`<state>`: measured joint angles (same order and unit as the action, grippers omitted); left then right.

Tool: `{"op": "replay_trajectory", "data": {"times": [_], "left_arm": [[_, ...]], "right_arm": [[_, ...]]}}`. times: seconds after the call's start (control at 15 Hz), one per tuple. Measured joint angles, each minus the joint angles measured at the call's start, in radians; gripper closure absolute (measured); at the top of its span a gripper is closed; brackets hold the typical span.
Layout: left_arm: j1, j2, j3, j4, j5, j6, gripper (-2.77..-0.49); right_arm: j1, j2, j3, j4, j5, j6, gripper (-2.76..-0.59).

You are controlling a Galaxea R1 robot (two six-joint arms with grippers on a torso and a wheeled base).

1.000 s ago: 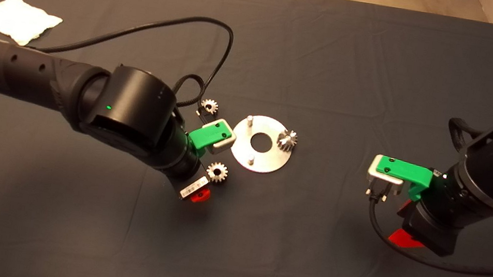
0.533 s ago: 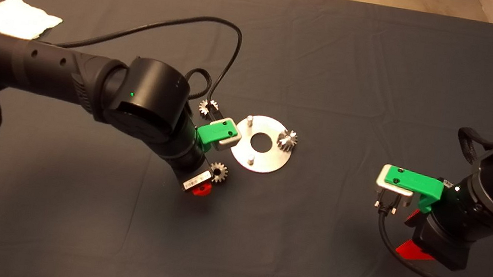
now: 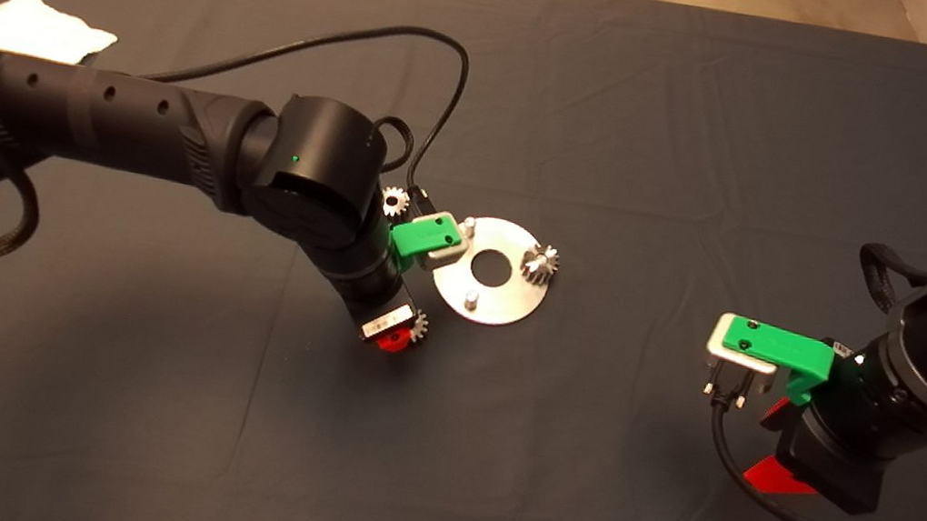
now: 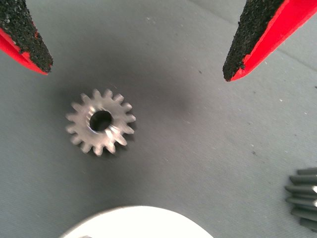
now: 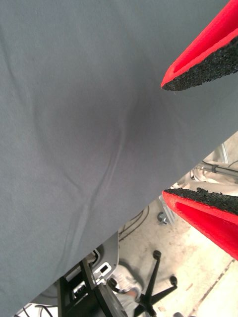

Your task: Install three planetary gears onto the carrier pins

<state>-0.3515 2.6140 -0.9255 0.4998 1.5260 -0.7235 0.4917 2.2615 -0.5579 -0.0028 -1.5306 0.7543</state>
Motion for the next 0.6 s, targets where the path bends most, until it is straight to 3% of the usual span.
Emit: {"op": "replay_trajectory", "data": {"times": [0.27, 0.6], "left_arm": [[0.001, 0.035, -0.030, 0.000, 0.000, -0.005, -2.50], [0.023, 0.046, -0.037, -0.001, 0.000, -0.047, -2.50]], "right_arm": [[-0.001, 0.009, 0.000, 0.000, 0.001, 0.002, -1.44], [-0.001, 0.010, 0.000, 0.001, 0.001, 0.002, -1.44]]}}
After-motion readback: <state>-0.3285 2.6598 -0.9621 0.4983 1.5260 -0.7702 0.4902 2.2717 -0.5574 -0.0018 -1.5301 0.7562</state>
